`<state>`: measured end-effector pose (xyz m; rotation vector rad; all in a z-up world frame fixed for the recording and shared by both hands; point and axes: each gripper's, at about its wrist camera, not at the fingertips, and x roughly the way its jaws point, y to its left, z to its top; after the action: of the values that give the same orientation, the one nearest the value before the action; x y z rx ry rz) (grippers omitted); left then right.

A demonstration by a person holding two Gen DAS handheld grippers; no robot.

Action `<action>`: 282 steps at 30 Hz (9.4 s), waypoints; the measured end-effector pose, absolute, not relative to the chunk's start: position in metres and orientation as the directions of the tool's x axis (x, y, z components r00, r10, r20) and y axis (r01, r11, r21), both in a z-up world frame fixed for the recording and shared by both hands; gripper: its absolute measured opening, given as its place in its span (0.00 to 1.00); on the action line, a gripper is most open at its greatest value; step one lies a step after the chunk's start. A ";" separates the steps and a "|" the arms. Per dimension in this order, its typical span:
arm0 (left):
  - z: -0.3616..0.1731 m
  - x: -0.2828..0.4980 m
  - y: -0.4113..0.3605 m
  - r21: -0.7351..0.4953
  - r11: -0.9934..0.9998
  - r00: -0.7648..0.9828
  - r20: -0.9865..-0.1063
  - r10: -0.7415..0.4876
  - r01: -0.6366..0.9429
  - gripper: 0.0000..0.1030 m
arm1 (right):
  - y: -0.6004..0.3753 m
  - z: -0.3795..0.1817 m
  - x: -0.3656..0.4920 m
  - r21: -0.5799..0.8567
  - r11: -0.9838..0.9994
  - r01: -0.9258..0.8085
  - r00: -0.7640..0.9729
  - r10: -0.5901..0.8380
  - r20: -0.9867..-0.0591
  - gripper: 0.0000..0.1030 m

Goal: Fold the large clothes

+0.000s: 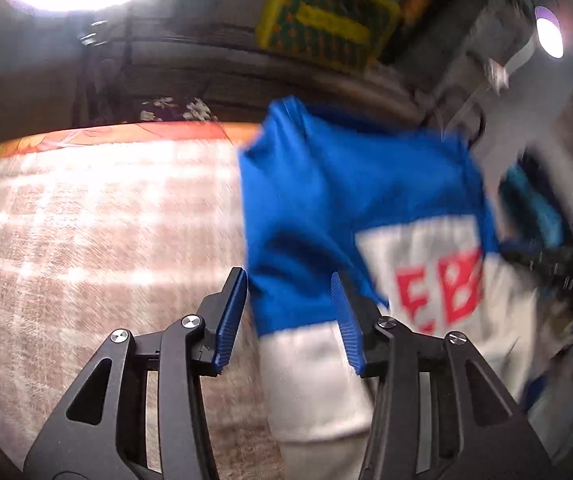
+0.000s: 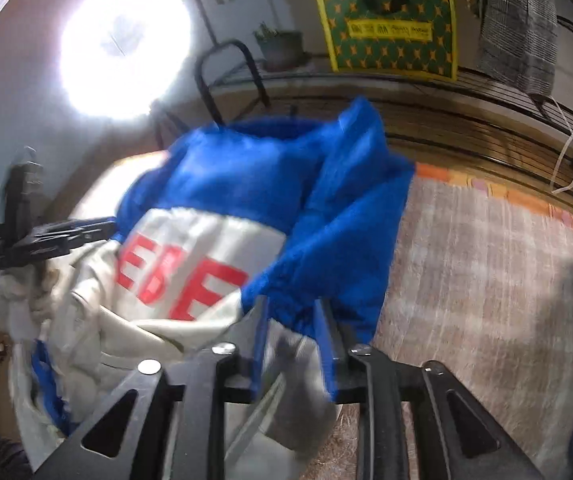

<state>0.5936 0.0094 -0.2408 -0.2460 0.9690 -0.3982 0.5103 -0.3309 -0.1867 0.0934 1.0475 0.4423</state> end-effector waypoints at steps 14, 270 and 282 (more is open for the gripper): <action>-0.258 0.694 0.026 -0.592 0.797 0.410 -0.702 -0.582 0.119 0.68 | -0.386 -0.217 0.596 0.477 0.864 -0.162 0.454 0.494 -0.741 0.61; -0.188 0.354 0.029 -0.500 0.866 0.445 -0.779 -0.442 -0.016 0.10 | -0.224 -0.091 0.225 0.127 0.942 -0.312 0.584 0.295 -0.757 0.31; -0.182 0.343 0.016 -0.412 0.904 0.441 -0.795 -0.417 0.112 0.06 | -0.232 -0.120 0.239 0.230 0.914 -0.334 0.433 0.366 -0.824 0.30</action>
<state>0.3431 0.0158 -0.1818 -0.3198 1.0677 -0.3352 0.2388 -0.2318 -0.1196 0.0342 1.0344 0.4360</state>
